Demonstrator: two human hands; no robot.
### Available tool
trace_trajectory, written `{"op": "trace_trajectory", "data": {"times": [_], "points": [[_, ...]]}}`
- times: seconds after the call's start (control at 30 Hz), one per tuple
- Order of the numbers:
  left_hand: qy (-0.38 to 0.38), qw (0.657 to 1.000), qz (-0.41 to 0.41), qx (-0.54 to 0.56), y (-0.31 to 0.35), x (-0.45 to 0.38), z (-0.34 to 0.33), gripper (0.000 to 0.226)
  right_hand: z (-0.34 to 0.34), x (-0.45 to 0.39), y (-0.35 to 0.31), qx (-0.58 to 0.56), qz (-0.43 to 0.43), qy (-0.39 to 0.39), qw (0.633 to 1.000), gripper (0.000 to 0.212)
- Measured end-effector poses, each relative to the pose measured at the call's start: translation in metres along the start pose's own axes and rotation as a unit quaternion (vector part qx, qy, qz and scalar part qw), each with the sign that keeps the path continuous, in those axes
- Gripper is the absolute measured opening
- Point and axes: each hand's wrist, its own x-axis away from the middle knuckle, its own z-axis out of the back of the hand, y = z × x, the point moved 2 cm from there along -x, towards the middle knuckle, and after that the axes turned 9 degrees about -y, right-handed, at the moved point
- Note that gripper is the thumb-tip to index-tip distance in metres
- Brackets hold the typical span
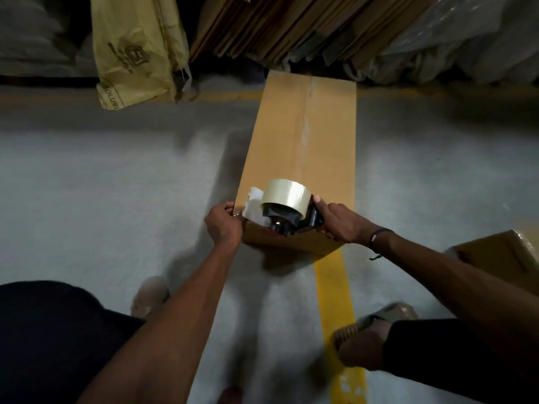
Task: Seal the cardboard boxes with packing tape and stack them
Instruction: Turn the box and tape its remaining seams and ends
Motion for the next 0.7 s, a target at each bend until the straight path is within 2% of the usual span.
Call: {"op": "trace_trajectory", "data": {"times": [0.07, 0.27, 0.4, 0.53, 0.63, 0.7], "points": [[0.014, 1.0, 0.006, 0.007, 0.0, 0.002, -0.002, 0.02, 0.001, 0.0, 0.0, 0.022, 0.006, 0.01, 1.0, 0.074], [0.013, 0.999, 0.031, 0.001, 0.005, 0.003, 0.0, 0.031, 0.011, 0.011, -0.001, -0.011, -0.012, -0.033, 0.999, 0.086], [0.006, 0.999, 0.022, 0.022, 0.005, 0.003, 0.0, 0.045, 0.037, 0.044, 0.035, -0.005, -0.041, -0.026, 0.999, 0.084], [0.001, 1.0, 0.021, 0.017, 0.004, 0.005, -0.001, 0.048, 0.059, 0.084, 0.082, -0.034, -0.079, -0.008, 0.996, 0.082], [0.011, 0.999, 0.009, -0.048, 0.014, 0.014, -0.002, 0.044, 0.061, 0.09, 0.091, -0.034, -0.08, -0.002, 0.996, 0.081], [0.042, 0.99, -0.056, -0.122, 0.023, 0.024, -0.009, 0.038, 0.061, 0.089, 0.092, -0.024, -0.071, -0.006, 0.997, 0.081]]}}
